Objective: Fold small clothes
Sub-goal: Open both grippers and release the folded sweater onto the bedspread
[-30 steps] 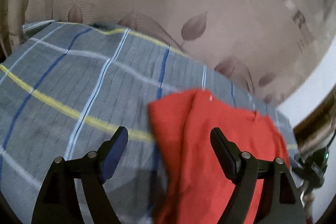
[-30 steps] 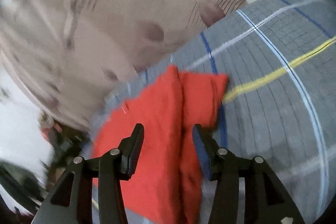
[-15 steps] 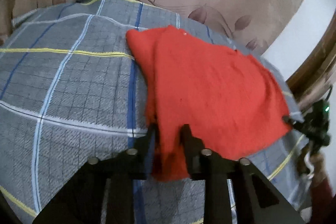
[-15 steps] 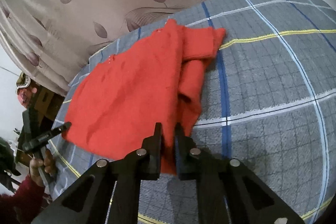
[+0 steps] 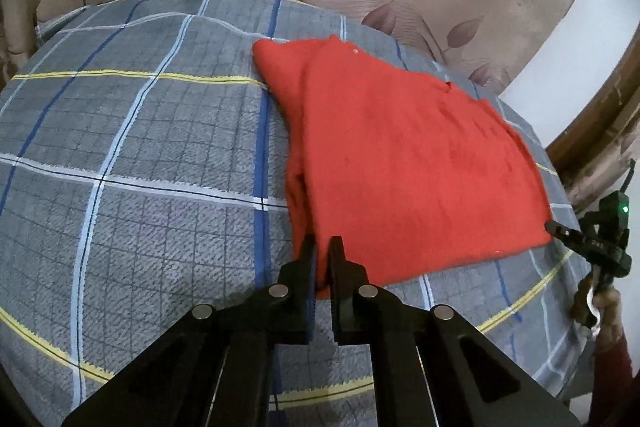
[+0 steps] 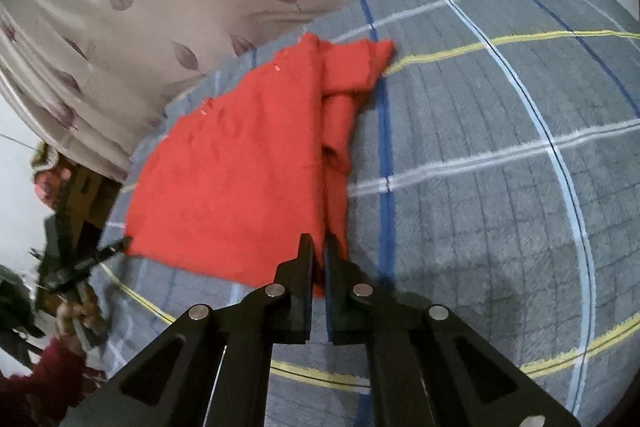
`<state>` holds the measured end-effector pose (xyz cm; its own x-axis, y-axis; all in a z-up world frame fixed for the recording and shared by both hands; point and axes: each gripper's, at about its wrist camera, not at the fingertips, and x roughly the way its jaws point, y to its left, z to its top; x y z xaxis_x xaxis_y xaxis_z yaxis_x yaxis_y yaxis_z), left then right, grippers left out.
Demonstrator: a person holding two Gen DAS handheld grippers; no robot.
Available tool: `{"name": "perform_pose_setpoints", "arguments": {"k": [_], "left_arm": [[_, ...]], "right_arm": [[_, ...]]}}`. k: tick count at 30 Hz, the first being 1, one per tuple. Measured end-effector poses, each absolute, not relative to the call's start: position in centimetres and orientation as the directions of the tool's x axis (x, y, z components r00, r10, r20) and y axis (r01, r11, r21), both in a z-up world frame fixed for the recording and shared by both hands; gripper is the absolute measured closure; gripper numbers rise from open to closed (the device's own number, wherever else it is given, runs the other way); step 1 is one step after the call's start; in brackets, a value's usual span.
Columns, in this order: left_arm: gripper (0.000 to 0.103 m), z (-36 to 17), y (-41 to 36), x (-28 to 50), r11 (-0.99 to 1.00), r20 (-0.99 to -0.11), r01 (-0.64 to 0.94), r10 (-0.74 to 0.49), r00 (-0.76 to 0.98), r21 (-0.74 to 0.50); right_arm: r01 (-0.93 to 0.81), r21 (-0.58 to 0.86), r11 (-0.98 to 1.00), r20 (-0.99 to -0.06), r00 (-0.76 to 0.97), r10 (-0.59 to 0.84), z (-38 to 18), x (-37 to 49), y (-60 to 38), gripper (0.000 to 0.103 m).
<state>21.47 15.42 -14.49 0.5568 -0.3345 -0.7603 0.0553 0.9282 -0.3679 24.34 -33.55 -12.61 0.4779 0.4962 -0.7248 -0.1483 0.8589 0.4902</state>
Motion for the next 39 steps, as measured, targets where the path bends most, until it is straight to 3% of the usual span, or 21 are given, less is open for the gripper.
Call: {"name": "perform_pose_setpoints", "arguments": {"k": [4,5,6,8,10,13,18,22,28,33,36,39], "left_arm": [[0.094,-13.0,15.8,20.8,0.933,-0.753,0.064,-0.324,0.573,-0.353],[0.089,-12.3,15.9,20.6,0.94,-0.75,0.064,-0.308,0.585,-0.336],[0.082,-11.7,16.0,20.6,0.946,-0.742,0.065,-0.291,0.603,-0.318],[0.039,-10.6,16.4,20.9,0.951,-0.722,0.061,-0.27,0.637,-0.302],[0.032,-9.7,17.1,21.8,0.943,-0.684,0.059,-0.279,0.674,-0.327],[0.03,-9.7,17.9,24.1,0.924,-0.675,0.067,-0.323,0.663,-0.376],[0.03,-13.0,18.5,29.5,0.856,-0.702,0.079,-0.469,0.536,-0.511],[0.03,-14.6,17.9,31.9,0.844,-0.706,0.112,-0.505,0.497,-0.525],[0.03,-15.2,17.9,34.1,0.8,-0.651,0.178,-0.576,0.495,-0.573],[0.03,-16.0,18.9,36.0,0.71,-0.554,0.195,-0.665,0.501,-0.677],[0.033,-15.8,18.1,36.3,0.74,-0.575,0.203,-0.638,0.512,-0.641],[0.051,-15.2,16.3,35.9,0.84,-0.653,0.202,-0.524,0.547,-0.504]], "right_arm": [[-0.124,0.519,0.846,-0.696,0.513,0.503,-11.9,24.0,-34.5,0.092],[-0.121,0.522,0.845,-0.686,0.529,0.499,-11.6,23.8,-34.7,0.092],[-0.119,0.52,0.846,-0.674,0.551,0.491,-11.2,23.5,-35.0,0.092],[-0.121,0.529,0.84,-0.644,0.587,0.49,-10.5,23.3,-35.4,0.091],[-0.116,0.533,0.838,-0.626,0.612,0.484,-10.0,23.3,-35.5,0.088],[-0.11,0.523,0.845,-0.623,0.627,0.467,-10.0,23.8,-35.0,0.082],[-0.109,0.526,0.844,-0.624,0.624,0.47,-10.9,24.8,-33.6,0.081],[-0.118,0.511,0.851,-0.624,0.63,0.462,-11.6,24.9,-32.6,0.081],[-0.126,0.445,0.887,-0.645,0.642,0.415,-11.9,25.1,-30.8,0.079],[-0.121,0.413,0.903,-0.651,0.654,0.385,-12.0,24.7,-30.5,0.074],[-0.117,0.402,0.908,-0.653,0.659,0.374,-12.0,24.7,-30.4,0.07],[-0.114,0.388,0.914,-0.665,0.652,0.364,-12.1,24.8,-30.2,0.065]]}}
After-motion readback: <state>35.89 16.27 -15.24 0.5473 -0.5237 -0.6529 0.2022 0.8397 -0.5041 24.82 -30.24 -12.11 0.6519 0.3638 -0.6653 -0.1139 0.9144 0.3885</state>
